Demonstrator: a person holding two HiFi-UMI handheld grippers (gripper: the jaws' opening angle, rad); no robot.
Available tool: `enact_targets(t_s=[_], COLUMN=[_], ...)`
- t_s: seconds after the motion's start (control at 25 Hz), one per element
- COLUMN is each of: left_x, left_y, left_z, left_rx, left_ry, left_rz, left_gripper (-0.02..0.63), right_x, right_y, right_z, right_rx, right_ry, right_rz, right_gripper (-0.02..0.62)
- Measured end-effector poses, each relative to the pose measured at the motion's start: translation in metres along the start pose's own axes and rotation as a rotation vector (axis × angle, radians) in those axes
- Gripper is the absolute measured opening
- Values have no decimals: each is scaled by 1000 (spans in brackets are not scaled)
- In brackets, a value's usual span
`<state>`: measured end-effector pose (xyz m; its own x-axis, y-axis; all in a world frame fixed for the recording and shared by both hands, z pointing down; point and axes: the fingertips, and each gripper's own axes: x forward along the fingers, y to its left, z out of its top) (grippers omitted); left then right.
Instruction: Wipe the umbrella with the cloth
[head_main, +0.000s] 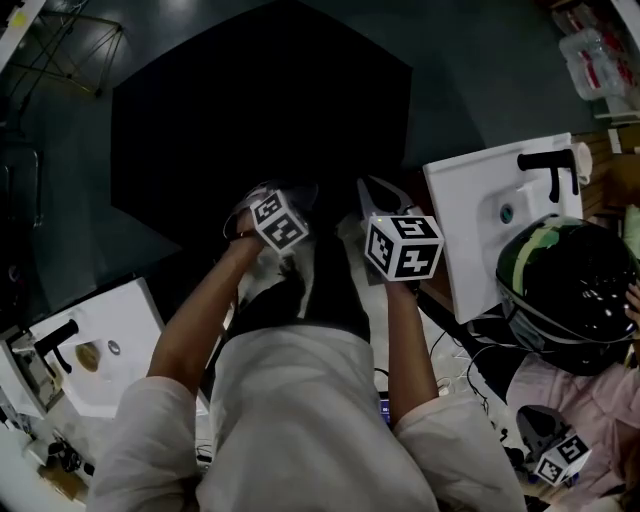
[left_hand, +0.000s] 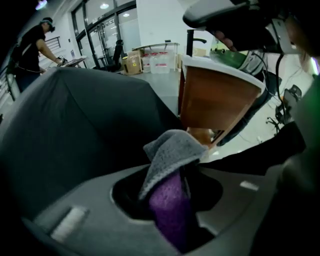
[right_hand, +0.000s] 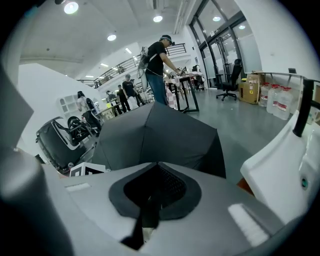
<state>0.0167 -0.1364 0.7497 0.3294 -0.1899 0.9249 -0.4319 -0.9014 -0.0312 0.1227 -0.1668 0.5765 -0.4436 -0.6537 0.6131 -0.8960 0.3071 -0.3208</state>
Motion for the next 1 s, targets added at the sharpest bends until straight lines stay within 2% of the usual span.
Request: enact_targets(t_s=[0.28, 0.36, 0.52, 0.72, 0.88, 1.0], left_x=[11, 8, -13, -62, -118, -163], left_y=[-25, -27, -20, 1, 25, 43], left_z=[-44, -52, -50, -38, -19, -5], left_rx=[-68, -101, -208, -383, -436, -482], left_ry=[33, 11, -86, -212, -339, -435], left_rz=[-15, -19, -4, 29, 97, 151], left_gripper=[135, 135, 135, 135, 135, 135], right_x=[-11, -12, -12, -16, -17, -21], right_y=[-3, -1, 9, 29, 43, 58], right_z=[-9, -10, -13, -2, 28, 56], right_rx=[1, 0, -4, -22, -52, -123], right_ry=[-5, -11, -13, -27, -76, -115], right_rz=[-16, -15, -7, 18, 40, 52], right_gripper=[6, 7, 6, 6, 6, 6])
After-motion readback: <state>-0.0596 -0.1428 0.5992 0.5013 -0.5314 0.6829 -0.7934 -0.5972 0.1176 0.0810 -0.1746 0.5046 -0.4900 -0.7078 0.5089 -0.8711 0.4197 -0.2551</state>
